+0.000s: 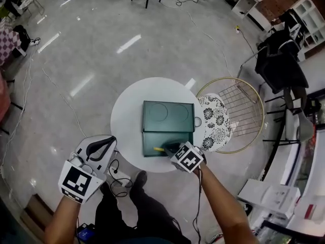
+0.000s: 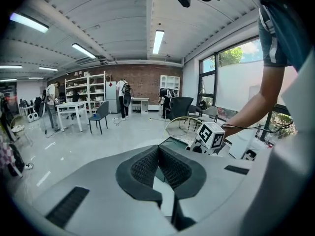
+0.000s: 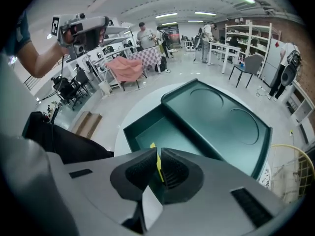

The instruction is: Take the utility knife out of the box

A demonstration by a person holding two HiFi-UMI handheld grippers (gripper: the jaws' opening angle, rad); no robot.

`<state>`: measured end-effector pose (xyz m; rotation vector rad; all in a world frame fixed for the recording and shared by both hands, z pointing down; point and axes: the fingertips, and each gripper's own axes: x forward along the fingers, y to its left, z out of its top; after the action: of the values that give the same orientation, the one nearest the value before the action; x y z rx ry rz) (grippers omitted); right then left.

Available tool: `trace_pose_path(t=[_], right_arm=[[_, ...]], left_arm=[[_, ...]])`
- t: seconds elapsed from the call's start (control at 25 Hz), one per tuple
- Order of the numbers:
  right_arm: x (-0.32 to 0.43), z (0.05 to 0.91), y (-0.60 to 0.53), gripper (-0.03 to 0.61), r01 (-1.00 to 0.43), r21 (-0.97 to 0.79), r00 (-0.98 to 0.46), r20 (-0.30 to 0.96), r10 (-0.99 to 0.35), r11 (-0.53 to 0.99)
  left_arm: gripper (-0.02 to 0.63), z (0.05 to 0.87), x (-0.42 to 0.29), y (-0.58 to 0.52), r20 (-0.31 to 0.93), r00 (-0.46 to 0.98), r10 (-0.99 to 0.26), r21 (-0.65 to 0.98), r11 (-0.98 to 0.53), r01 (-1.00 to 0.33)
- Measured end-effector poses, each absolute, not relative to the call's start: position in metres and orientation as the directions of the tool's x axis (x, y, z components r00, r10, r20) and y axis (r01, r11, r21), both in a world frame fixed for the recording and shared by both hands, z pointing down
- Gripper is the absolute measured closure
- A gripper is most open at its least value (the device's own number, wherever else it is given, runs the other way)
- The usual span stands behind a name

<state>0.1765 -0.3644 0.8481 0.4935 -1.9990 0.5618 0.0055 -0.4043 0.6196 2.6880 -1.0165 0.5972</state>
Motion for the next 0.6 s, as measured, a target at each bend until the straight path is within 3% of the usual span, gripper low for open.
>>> trace_pose_path(t=[0.6], right_arm=[[0.160,0.914,-0.360,0.538,-0.324,-0.203,-0.297,0.949,0.104,0.924]], left_arm=[[0.595,0.678,-0.021,-0.402,0.473,0.657,-0.587,0.114,-0.698,-0.707]])
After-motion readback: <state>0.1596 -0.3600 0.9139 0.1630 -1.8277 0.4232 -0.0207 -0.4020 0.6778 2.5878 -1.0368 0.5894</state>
